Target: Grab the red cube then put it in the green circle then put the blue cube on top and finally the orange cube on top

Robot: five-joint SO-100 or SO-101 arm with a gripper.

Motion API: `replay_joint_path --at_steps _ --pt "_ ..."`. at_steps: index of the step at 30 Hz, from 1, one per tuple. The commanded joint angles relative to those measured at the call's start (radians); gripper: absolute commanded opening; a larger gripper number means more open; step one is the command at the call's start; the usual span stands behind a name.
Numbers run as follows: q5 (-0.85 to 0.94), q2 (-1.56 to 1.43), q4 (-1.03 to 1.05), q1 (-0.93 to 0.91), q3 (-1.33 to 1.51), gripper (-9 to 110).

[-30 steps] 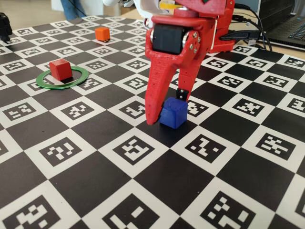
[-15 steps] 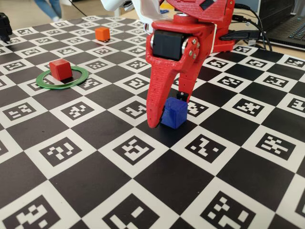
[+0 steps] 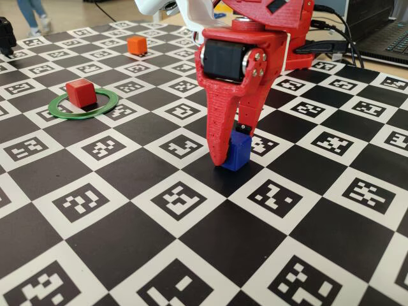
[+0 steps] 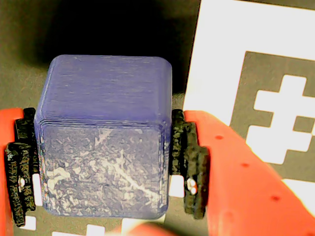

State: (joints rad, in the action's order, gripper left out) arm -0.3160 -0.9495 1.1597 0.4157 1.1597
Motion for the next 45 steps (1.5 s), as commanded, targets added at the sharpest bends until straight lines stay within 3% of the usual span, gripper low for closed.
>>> replay_joint_path --at_steps 1,17,34,45 --pt "0.008 -0.029 0.017 0.009 -0.023 4" --pt "0.114 -0.179 0.305 -0.061 -0.173 3" --pt "0.476 -0.396 0.492 -0.379 -0.183 3" --pt "0.561 -0.290 0.557 -0.554 -0.391 3"
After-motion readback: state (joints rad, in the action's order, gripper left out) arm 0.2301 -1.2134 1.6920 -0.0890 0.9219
